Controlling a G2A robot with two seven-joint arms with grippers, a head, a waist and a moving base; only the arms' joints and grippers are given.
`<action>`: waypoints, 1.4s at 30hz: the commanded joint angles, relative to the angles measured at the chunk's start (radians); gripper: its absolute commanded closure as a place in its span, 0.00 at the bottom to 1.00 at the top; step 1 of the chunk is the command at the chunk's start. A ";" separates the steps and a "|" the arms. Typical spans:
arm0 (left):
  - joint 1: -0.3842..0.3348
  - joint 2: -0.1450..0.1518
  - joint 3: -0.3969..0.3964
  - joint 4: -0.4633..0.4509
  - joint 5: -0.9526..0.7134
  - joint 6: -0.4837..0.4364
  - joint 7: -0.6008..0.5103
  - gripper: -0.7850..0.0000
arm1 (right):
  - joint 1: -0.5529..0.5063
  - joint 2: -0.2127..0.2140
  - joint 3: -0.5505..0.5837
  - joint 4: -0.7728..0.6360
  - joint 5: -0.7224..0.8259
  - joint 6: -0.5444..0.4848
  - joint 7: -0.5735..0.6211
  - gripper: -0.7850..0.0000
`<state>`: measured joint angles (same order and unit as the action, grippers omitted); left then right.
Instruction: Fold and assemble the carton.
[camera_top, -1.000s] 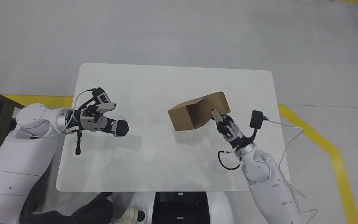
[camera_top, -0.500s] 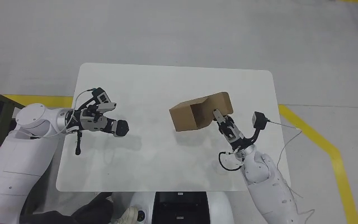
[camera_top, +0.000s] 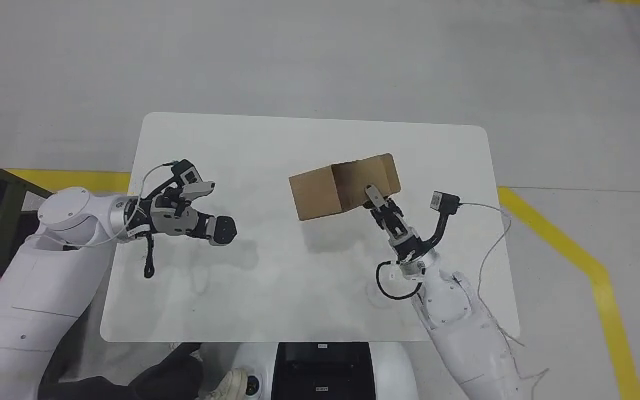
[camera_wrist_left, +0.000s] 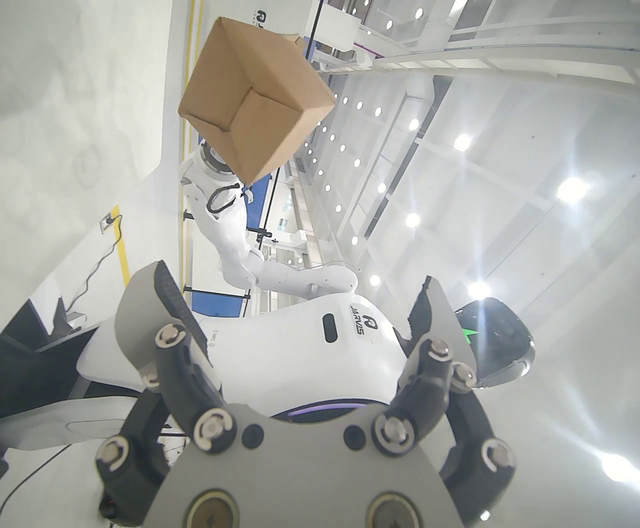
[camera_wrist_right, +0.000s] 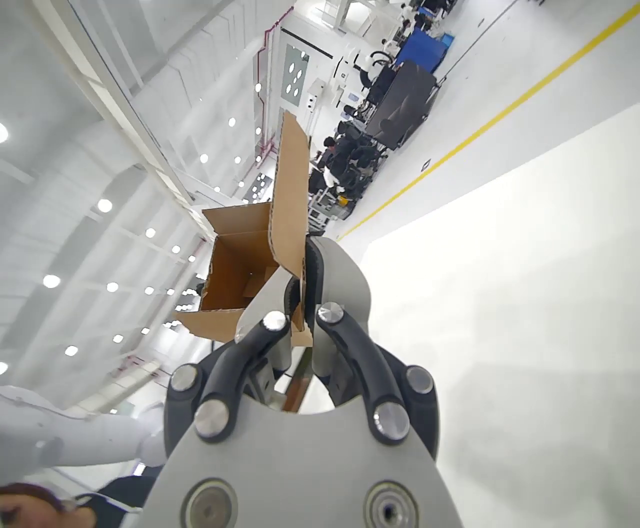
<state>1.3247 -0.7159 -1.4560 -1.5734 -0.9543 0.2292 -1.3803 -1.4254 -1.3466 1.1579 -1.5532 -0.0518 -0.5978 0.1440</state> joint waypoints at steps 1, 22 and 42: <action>-0.007 -0.002 0.015 0.012 -0.011 0.042 -0.015 0.00 | 0.015 -0.001 -0.001 0.003 0.074 0.031 0.024 1.00; -0.198 -0.045 0.157 0.062 0.131 -0.189 0.022 0.00 | 0.040 -0.024 -0.046 0.059 0.286 0.091 0.034 1.00; -0.083 -0.053 0.064 -0.064 0.997 -1.130 0.468 0.00 | 0.016 -0.018 -0.005 0.011 0.407 0.195 0.136 1.00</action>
<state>1.2387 -0.7668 -1.3889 -1.6332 -0.0447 -0.8620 -0.9593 -1.4096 -1.3642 1.1532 -1.5419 0.3558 -0.4025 0.2802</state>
